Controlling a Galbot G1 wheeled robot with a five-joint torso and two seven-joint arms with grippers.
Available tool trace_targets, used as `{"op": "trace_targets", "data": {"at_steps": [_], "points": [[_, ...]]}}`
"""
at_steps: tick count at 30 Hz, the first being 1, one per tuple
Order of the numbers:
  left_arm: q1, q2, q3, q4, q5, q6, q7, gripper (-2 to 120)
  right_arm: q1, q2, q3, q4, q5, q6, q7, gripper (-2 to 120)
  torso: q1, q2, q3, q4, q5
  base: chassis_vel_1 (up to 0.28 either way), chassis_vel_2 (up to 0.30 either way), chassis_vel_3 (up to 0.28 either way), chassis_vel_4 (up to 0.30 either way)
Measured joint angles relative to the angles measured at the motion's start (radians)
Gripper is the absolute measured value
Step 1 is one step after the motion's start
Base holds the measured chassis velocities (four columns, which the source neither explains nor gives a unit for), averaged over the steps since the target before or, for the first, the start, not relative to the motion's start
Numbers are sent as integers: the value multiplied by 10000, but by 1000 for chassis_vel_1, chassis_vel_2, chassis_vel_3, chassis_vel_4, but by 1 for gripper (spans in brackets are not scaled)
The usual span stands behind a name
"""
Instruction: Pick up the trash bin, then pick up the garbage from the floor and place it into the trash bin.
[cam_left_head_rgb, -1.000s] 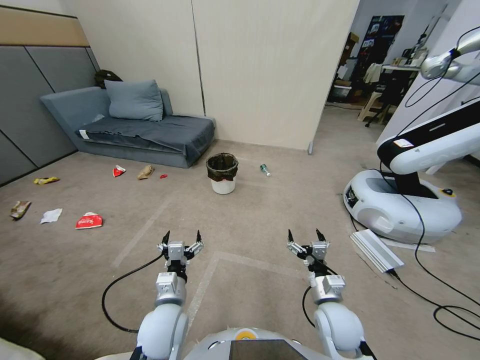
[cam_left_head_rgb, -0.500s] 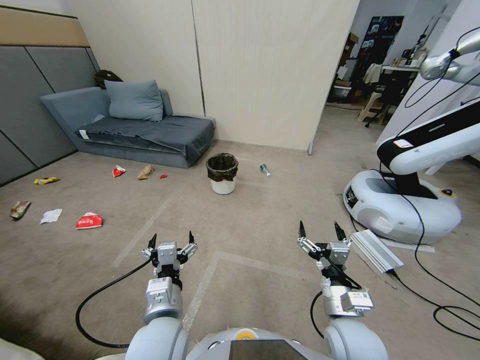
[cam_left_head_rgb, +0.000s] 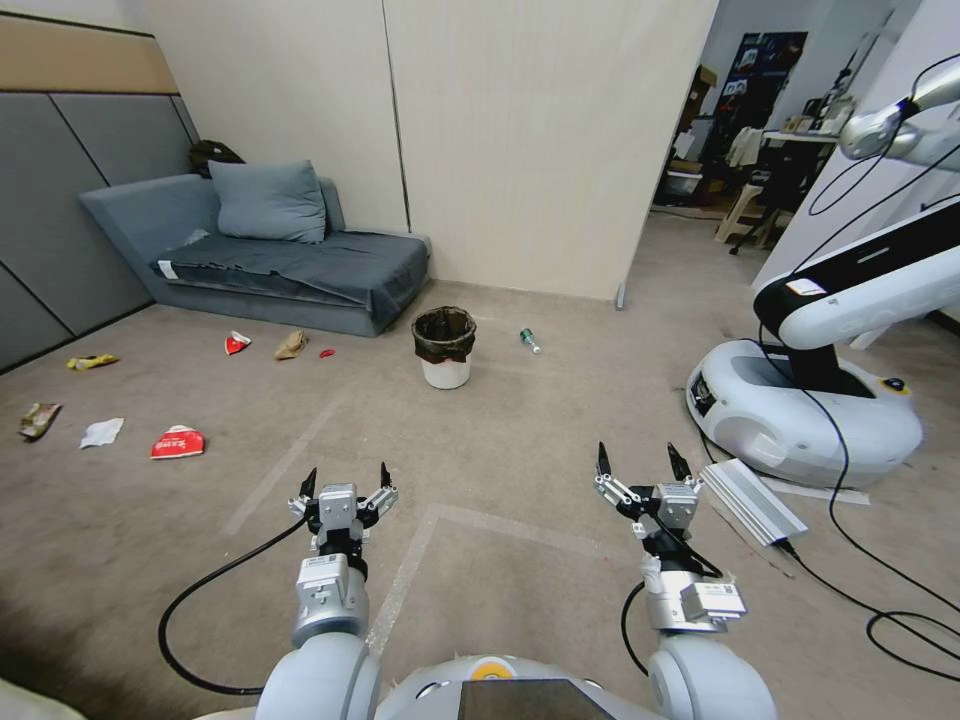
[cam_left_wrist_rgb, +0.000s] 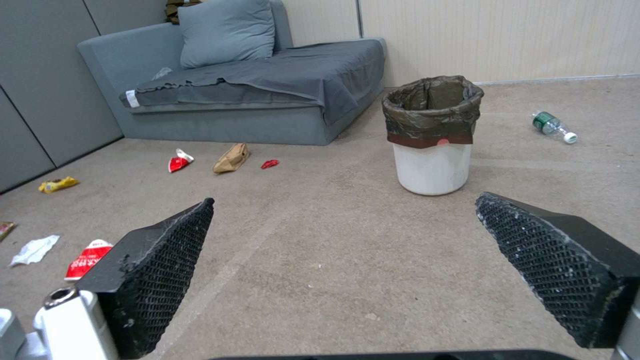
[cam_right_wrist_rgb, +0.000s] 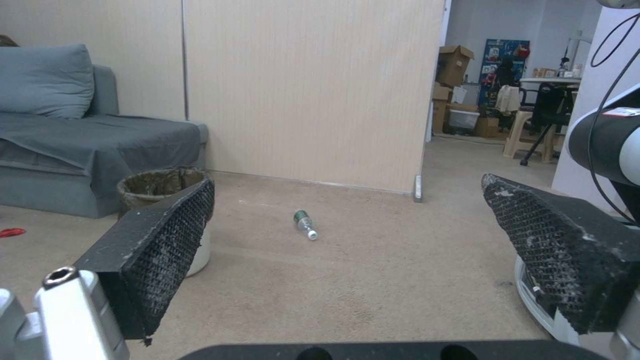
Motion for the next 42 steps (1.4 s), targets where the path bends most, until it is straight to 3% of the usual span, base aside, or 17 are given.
{"op": "trace_targets", "data": {"at_steps": [42], "points": [[-41,23,133,128,253,-109,10,100,-2,-18,-16,-102,180,13,-36,100,2,-1,1,1,0,-114,118,114,-115]]}}
